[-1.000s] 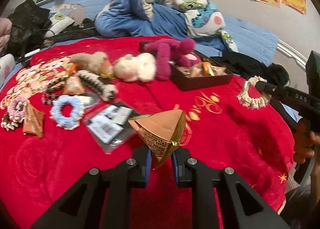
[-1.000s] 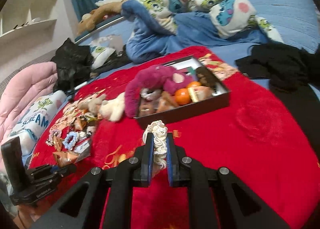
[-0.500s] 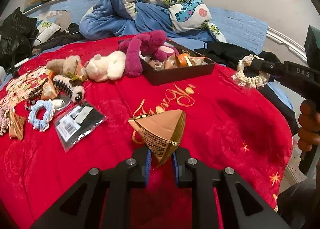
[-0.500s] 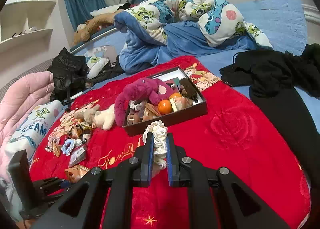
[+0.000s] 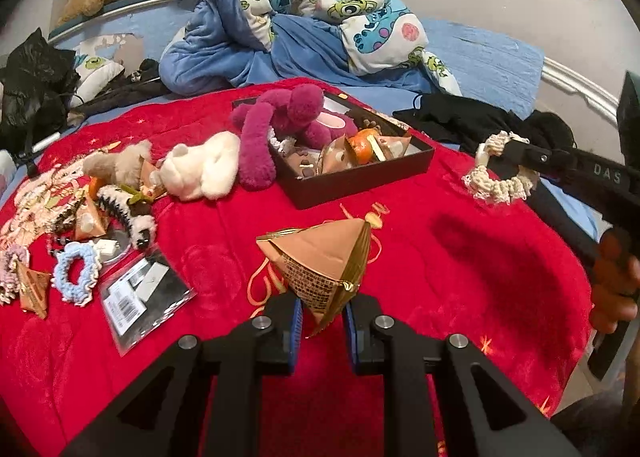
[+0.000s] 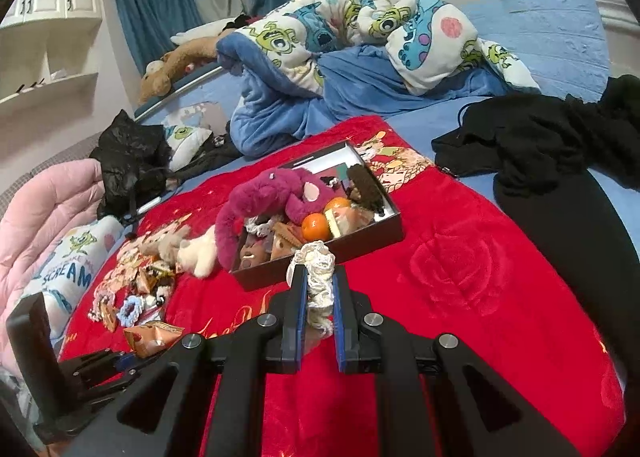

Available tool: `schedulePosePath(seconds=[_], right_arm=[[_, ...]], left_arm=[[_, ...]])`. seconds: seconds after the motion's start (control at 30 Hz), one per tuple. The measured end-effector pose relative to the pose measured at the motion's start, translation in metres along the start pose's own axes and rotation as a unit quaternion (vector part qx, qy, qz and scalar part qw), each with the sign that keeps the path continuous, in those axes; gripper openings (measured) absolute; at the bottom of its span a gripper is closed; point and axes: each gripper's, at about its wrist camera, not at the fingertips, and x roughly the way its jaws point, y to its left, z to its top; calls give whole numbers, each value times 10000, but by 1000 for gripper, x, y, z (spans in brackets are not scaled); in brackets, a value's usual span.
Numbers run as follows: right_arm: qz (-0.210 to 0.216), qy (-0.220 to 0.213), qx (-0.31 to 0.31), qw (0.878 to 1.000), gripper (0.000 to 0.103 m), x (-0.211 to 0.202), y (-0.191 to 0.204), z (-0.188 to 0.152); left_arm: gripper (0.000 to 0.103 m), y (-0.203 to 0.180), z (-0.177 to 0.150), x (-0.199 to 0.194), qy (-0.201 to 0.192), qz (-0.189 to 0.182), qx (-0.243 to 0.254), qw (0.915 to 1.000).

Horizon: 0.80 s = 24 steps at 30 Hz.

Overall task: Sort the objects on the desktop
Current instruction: 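Carry the cream scrunchie with the right gripper over the box while the left holds the pyramid, then lower the tan pyramid into the box with the left gripper while the right lowers the scrunchie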

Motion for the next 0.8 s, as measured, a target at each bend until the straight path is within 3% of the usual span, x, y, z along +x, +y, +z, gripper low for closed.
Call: schedulePosePath(seconds=[0.37, 0.57, 0.8], right_arm=[[95, -274, 181, 9994, 11, 10, -3, 22], [-93, -488, 225, 9985, 11, 22, -7, 32], [127, -621, 405, 9972, 12, 43, -13, 43]], left_arm=[[18, -16, 28, 26, -43, -124, 114, 9998], [18, -19, 49, 44, -133, -99, 198, 9997], [18, -14, 81, 70, -295, -33, 112, 9995]])
